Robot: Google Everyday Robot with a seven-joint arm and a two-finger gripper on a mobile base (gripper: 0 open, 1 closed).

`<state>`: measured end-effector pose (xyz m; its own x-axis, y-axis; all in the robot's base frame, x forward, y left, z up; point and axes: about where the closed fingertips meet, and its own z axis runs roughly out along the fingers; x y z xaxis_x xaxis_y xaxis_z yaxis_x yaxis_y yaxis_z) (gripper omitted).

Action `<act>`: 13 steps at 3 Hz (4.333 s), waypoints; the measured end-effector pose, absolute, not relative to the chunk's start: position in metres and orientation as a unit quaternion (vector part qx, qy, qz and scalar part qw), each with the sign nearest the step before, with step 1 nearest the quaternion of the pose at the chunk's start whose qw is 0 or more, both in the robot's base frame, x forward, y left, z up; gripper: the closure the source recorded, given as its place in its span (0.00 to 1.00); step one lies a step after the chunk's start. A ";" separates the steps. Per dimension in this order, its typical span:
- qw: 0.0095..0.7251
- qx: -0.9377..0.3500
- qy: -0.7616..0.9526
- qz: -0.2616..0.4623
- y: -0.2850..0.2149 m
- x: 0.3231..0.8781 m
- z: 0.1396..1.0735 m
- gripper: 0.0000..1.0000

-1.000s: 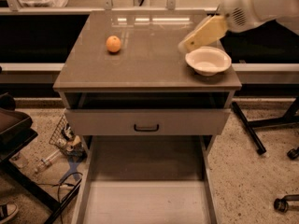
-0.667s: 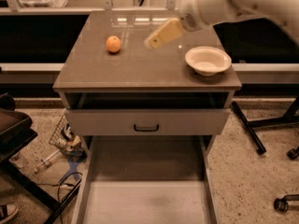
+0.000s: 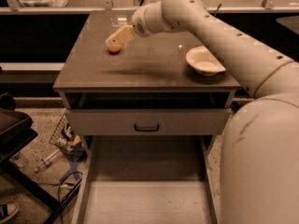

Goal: Place orange into middle drawer

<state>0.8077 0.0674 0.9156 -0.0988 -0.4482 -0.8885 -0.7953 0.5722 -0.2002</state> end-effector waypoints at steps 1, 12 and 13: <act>0.498 -0.434 0.722 0.207 0.104 0.824 0.879 0.00; 0.353 -0.372 0.821 0.251 -0.046 0.480 0.735 1.00; 0.353 -0.372 0.821 0.251 -0.046 0.480 0.735 1.00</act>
Offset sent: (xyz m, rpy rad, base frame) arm 0.0304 0.0723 -0.1008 0.0825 0.1505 0.0699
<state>0.4795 -0.0456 0.7351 -0.4743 -0.4333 -0.7663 -0.7879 0.5972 0.1500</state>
